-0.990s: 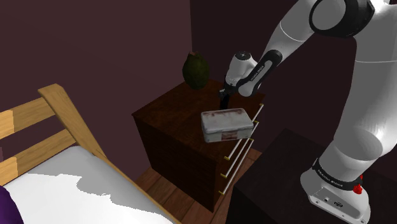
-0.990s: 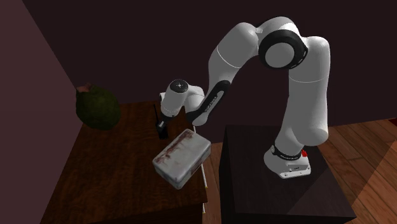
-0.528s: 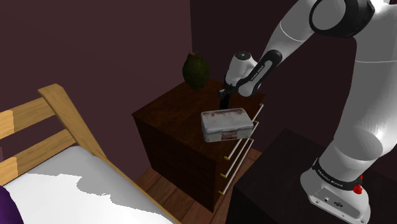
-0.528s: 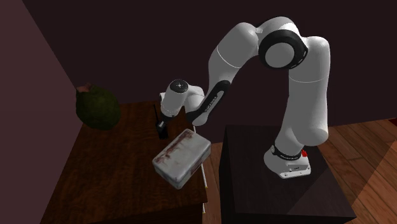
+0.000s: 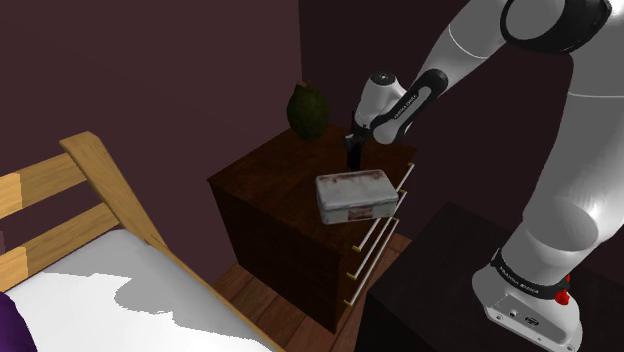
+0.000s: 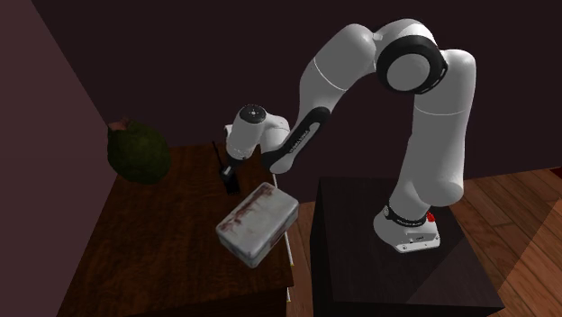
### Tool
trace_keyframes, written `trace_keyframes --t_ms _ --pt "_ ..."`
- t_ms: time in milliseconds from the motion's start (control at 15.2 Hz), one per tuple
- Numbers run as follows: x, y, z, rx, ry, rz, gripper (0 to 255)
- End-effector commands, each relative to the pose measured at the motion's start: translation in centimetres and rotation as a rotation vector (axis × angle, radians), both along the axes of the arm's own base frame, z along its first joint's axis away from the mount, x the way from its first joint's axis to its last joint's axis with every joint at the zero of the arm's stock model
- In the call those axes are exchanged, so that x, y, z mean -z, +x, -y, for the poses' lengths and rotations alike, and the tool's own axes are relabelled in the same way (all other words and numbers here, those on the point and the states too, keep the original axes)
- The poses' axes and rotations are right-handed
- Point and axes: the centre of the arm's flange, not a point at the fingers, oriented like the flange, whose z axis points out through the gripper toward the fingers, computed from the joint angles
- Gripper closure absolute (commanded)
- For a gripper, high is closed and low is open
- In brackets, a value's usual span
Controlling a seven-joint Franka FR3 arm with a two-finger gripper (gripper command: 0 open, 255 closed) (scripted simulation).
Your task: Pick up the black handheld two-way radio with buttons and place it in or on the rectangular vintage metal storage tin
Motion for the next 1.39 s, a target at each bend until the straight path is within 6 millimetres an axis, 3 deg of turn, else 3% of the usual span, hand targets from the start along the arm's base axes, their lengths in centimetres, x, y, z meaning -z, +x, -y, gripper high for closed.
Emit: trace_keyframes --t_ms 0,1320 --pt "-1.1 0.0 0.0 0.000 0.000 0.000 255" --pt "-11.6 0.0 0.0 0.000 0.000 0.000 255"
